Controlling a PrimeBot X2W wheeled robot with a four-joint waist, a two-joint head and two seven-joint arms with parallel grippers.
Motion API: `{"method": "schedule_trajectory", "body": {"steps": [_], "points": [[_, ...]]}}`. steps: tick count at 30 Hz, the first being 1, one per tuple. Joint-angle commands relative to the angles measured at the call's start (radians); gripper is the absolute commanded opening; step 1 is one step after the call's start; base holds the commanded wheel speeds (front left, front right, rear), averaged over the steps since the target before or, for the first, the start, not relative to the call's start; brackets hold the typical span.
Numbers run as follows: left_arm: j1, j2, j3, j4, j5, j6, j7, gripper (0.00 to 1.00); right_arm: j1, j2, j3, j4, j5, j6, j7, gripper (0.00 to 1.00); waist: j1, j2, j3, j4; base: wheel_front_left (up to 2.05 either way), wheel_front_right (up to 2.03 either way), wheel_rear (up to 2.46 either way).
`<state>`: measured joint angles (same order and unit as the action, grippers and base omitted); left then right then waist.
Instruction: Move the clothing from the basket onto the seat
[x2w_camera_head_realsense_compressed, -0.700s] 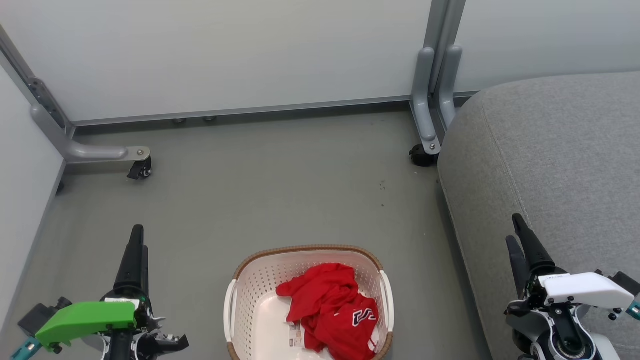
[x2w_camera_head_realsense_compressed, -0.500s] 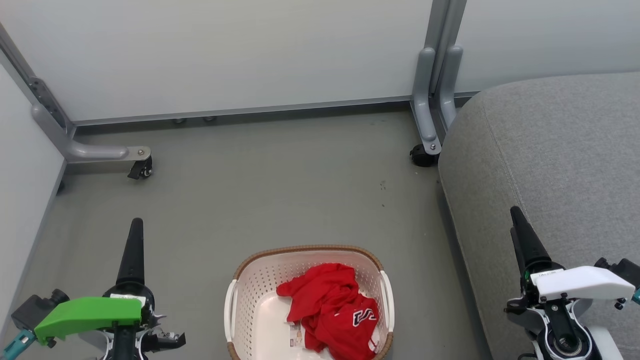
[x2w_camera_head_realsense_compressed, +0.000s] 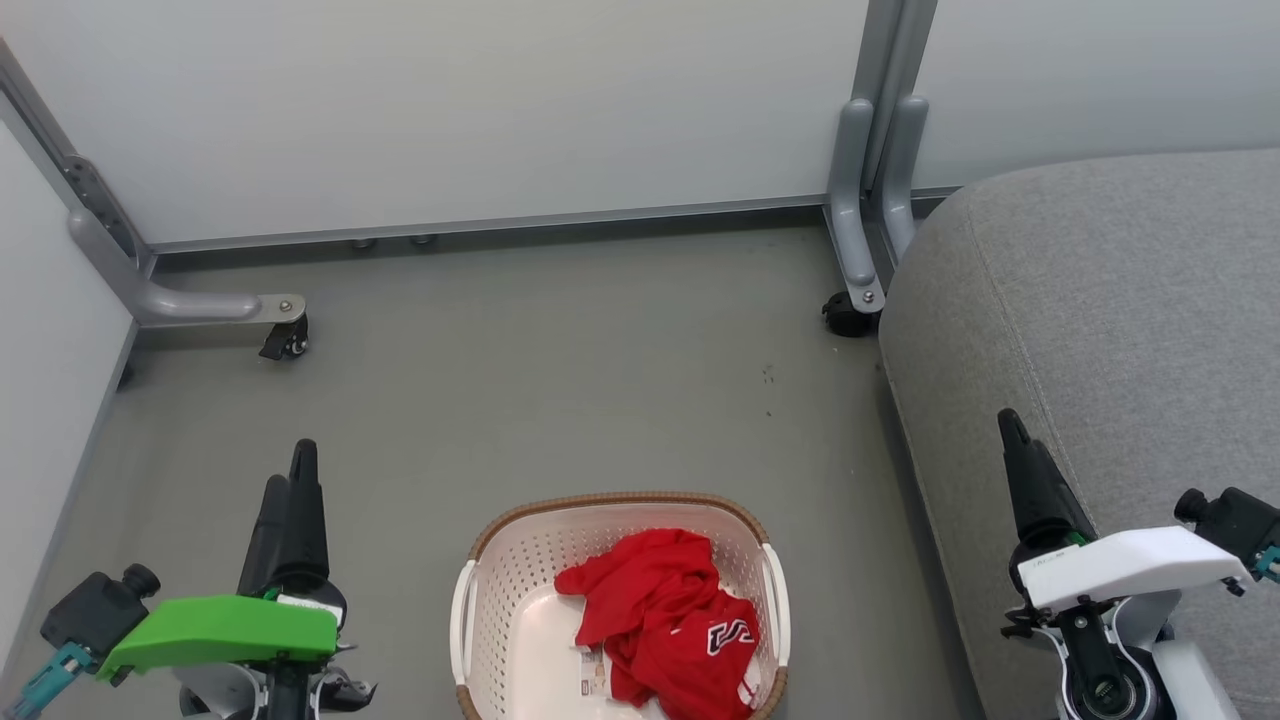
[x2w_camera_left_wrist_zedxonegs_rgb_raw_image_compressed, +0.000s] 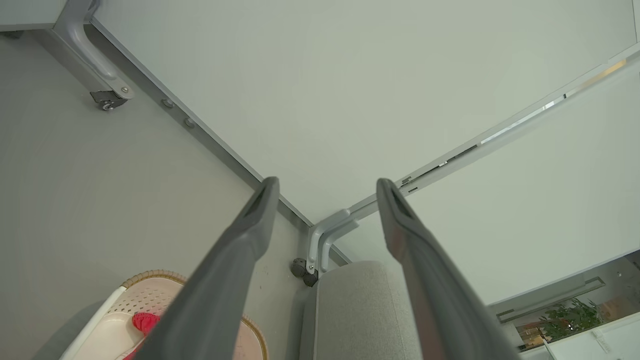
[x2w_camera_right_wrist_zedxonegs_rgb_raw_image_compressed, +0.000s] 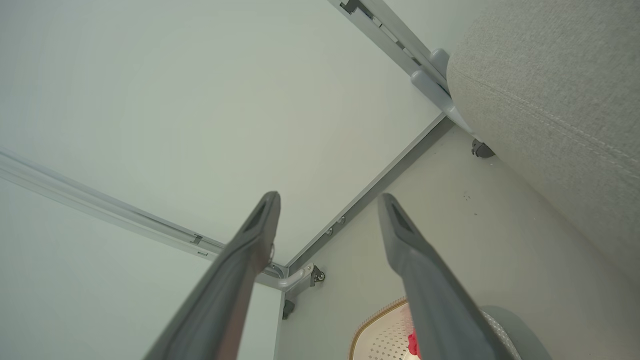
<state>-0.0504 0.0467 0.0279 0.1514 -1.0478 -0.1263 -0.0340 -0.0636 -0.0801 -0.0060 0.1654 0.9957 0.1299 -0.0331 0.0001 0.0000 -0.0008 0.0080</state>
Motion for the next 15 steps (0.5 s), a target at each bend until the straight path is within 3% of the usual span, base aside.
{"method": "schedule_trajectory", "body": {"steps": [1, 15], "points": [[0.000, 0.007, -0.004, -0.016, 0.039, -0.003, -0.011, 1.00, -0.002, -0.013, 0.008, -0.017, -0.044, 0.001, -0.013, 1.00, 0.0000, 0.0000, -0.001, 0.000, 0.00, 0.00, 0.00], [0.015, 0.015, -0.034, -0.010, 0.274, -0.004, -0.059, 1.00, 0.009, -0.014, 0.041, -0.010, -0.262, 0.001, -0.061, 1.00, 0.0000, 0.0000, -0.001, 0.002, 0.00, 0.00, 0.00]]}}
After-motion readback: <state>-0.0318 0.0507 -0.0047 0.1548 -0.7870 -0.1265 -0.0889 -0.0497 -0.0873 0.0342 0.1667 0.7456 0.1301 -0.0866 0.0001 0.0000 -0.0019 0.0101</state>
